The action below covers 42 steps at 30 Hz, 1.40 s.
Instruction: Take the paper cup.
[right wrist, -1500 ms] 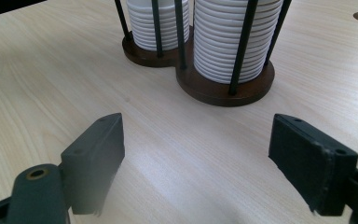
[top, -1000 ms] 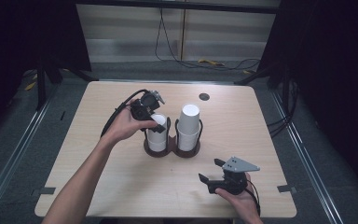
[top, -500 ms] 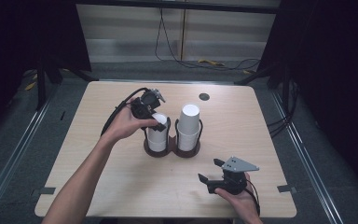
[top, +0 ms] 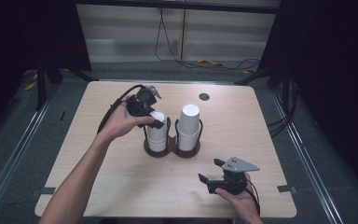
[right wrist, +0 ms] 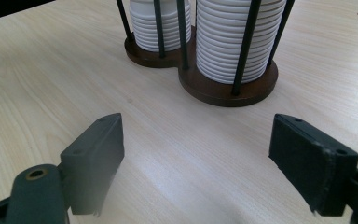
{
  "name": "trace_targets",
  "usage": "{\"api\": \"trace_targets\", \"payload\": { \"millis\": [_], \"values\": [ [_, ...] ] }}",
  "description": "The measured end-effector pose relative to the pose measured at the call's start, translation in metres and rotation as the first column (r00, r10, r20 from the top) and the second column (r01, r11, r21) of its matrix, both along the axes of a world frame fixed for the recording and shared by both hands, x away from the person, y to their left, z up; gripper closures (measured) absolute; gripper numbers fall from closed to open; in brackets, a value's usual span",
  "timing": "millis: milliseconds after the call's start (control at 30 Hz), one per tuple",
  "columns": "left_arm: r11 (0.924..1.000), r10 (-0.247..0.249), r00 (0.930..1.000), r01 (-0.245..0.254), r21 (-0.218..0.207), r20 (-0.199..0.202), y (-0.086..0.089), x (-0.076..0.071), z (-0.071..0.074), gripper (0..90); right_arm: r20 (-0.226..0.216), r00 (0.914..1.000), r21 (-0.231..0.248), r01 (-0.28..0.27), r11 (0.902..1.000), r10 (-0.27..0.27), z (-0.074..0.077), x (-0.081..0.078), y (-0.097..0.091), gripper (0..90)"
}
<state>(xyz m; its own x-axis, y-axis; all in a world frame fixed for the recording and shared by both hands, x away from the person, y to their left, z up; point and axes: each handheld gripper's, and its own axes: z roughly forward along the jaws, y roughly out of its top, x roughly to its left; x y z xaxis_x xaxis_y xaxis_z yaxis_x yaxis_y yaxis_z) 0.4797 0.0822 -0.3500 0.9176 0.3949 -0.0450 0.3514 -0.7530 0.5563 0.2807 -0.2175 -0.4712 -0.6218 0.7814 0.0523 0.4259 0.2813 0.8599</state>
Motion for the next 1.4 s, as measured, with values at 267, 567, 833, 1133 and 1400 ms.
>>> {"api": "trace_targets", "payload": {
  "millis": [267, 567, 833, 1133, 1400],
  "values": [
    [0.9999, -0.007, 0.9998, 0.007, -0.013, 0.017, 0.002, -0.001, 0.007, 34.9, 0.000, 1.0000, 0.000, -0.001, 1.0000, 0.001, 0.000, 0.000, 0.000, 18.1],
    [0.9994, -0.001, 0.9996, 0.002, -0.036, 0.030, 0.006, -0.004, 0.016, 35.0, 0.000, 1.0000, -0.001, -0.002, 1.0000, 0.002, 0.000, 0.000, 0.000, 18.1],
    [0.9971, 0.008, 0.9988, -0.004, -0.077, 0.048, 0.011, -0.007, 0.026, 35.0, -0.002, 1.0000, 0.002, 0.001, 1.0000, -0.001, 0.000, 0.000, 0.000, 18.1],
    [0.9945, -0.001, 0.9990, 0.005, -0.105, 0.045, 0.020, -0.007, 0.031, 35.0, -0.003, 1.0000, 0.002, 0.002, 1.0000, -0.002, 0.000, 0.000, 0.000, 18.1],
    [0.9884, -0.011, 0.9987, 0.018, -0.150, 0.049, 0.029, -0.008, 0.038, 35.0, -0.003, 1.0000, 0.003, 0.002, 1.0000, -0.002, 0.000, 0.000, 0.000, 18.1]
  ]
}}
